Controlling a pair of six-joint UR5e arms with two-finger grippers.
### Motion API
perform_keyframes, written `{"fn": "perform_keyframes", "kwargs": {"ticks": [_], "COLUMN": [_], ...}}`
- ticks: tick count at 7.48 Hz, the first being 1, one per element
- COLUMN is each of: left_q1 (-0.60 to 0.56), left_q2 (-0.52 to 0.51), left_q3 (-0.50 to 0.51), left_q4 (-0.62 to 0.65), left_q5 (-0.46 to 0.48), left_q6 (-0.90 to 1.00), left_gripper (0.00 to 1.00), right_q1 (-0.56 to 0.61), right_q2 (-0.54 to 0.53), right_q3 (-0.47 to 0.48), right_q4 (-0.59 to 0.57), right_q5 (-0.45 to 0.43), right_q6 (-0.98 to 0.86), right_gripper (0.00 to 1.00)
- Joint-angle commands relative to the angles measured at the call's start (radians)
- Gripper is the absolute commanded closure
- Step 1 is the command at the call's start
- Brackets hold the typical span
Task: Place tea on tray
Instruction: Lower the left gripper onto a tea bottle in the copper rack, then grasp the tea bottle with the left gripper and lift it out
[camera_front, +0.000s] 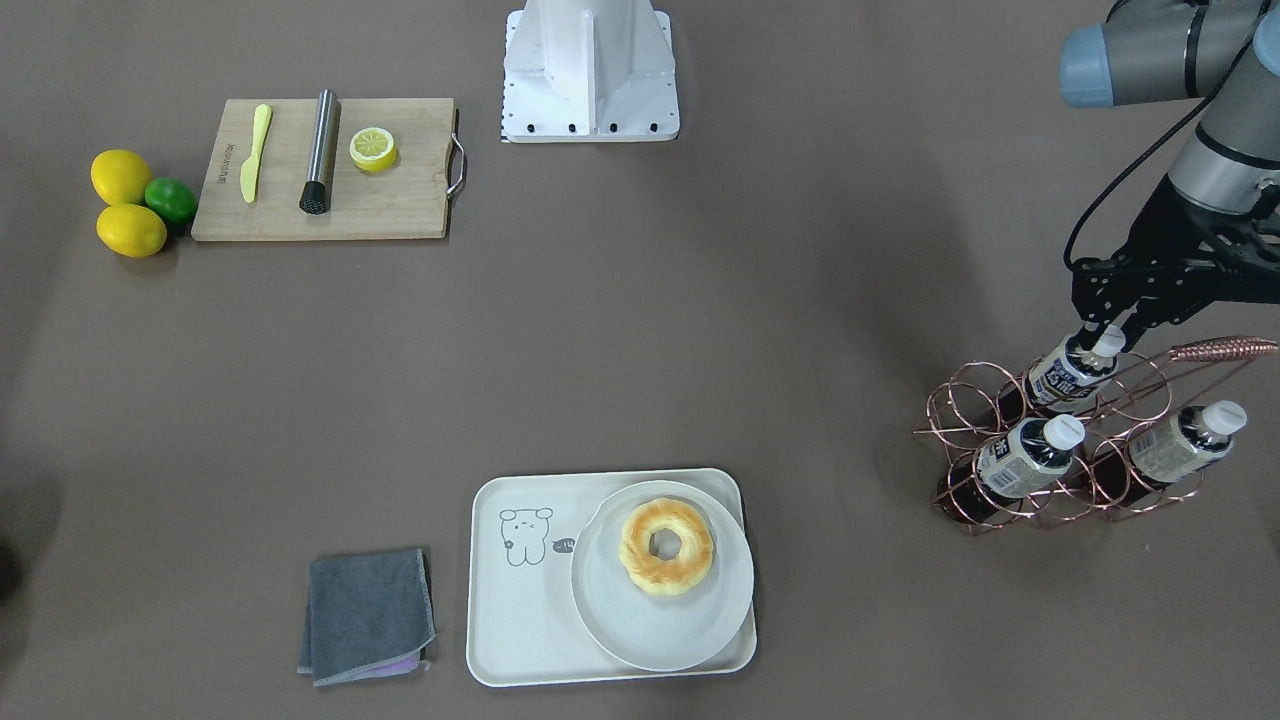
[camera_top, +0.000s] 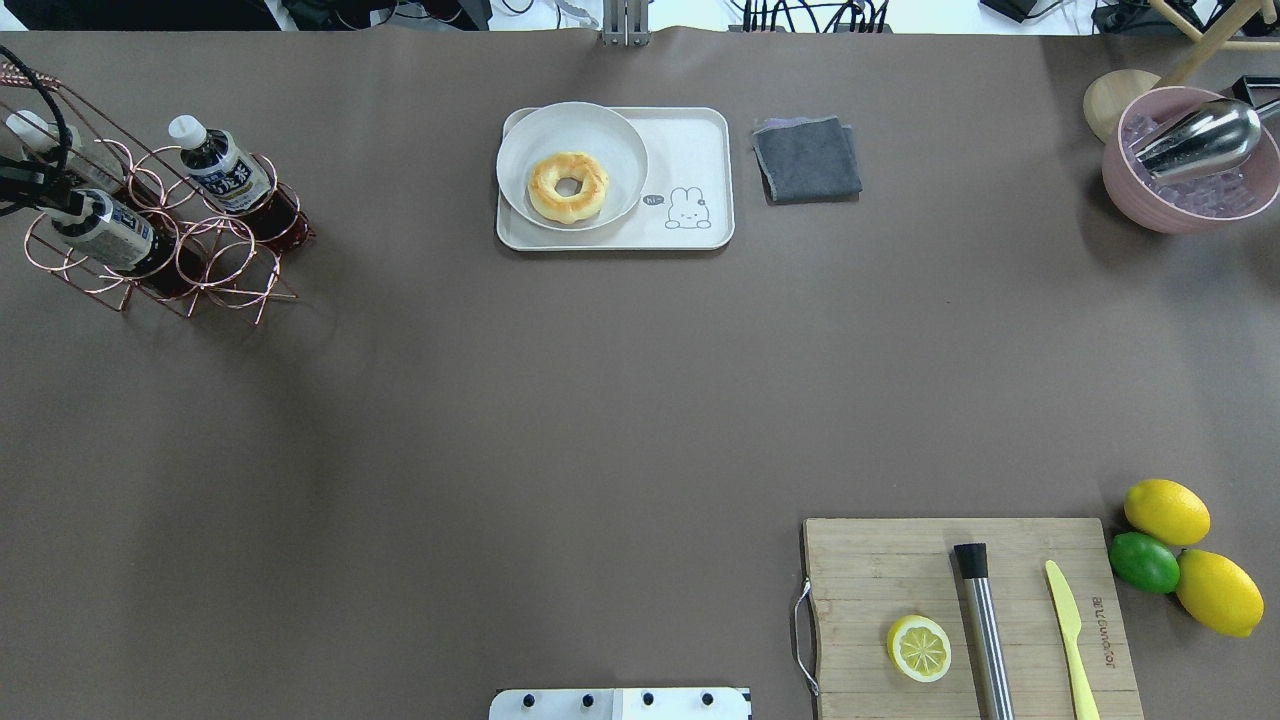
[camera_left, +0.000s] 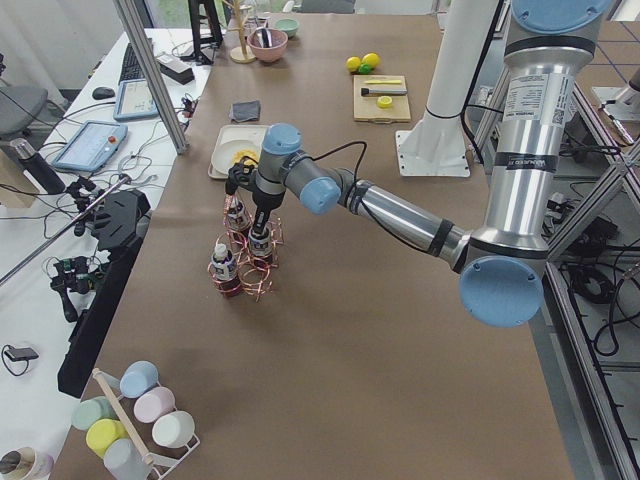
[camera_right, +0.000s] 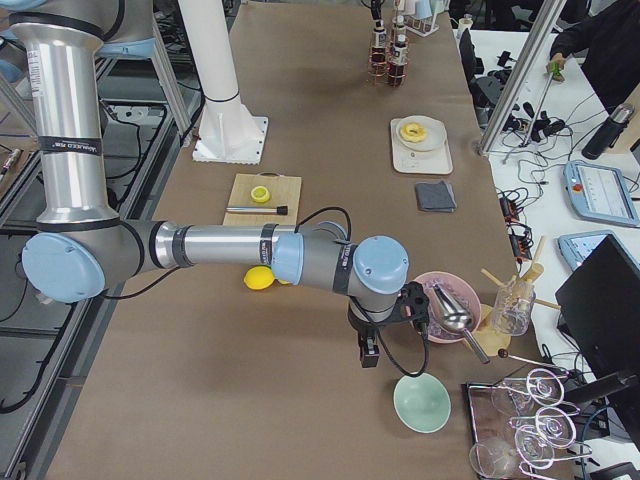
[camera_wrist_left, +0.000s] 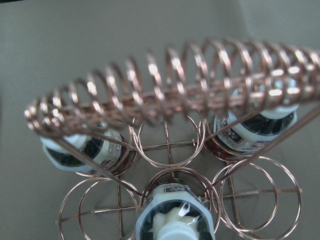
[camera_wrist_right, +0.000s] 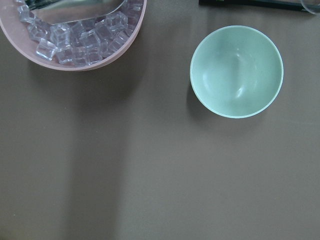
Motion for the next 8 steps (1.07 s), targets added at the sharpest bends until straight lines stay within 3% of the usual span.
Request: {"fn": "perform_keyframes", "kwargs": {"ticks": [1,4,8], "left_q1": [-0.073,-0.133,-0.234], "left_q2": [-0.005,-0.035,-0.074], "left_q3": [-0.008,-0.059,-0.254], "left_q4": [0.012,0.087,0.372], "left_q5": [-0.076,-0.144,-0.144], "left_q6": [0.034,0.042,0.161], "left_gripper": [1.00,1.00,1.00], "right_q1": [0.000,0.000,0.000], "right_q2": [0.000,0.000,0.002], "right_q3": [0.001,-0.002,-0.011], "right_q4": [0.000,0.000,-0.002], "right_q5": [0.000,0.000,0.000], "right_q6": [0.001,0.001,0.001], "right_gripper": [0.00,0.00,0.00]}}
